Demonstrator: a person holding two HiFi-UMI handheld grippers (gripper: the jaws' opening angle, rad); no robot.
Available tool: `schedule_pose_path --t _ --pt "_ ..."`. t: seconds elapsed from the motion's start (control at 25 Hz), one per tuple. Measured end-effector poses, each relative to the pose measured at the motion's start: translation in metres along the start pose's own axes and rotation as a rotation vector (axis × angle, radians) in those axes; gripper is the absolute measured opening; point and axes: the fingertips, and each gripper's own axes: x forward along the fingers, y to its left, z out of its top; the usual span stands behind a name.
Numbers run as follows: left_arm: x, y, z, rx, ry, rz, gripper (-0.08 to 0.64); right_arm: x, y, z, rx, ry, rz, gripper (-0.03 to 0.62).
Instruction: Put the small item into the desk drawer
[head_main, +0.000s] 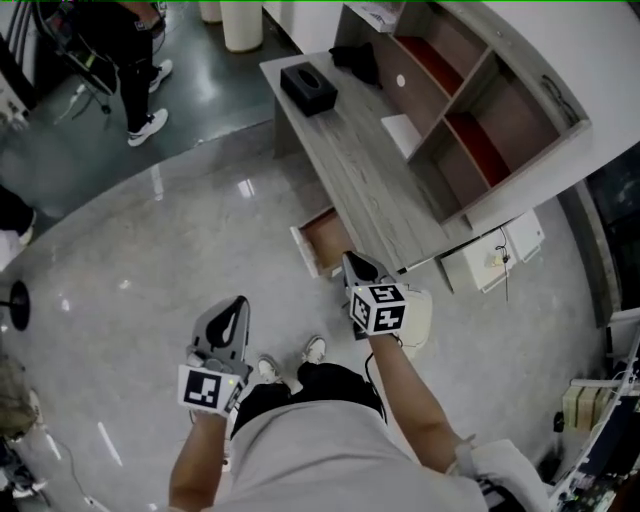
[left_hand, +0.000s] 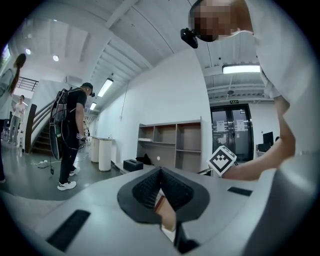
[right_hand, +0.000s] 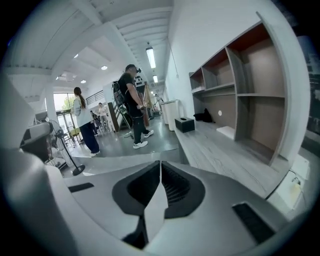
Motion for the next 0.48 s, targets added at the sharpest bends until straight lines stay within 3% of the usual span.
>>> schedule_pose_path --t 0.48 --pt "-0.020 0.036 0.054 0.078 -0.094 0.070 0.018 -0.055 -0.009 0.093 0.082 -0.250 0.056 0.022"
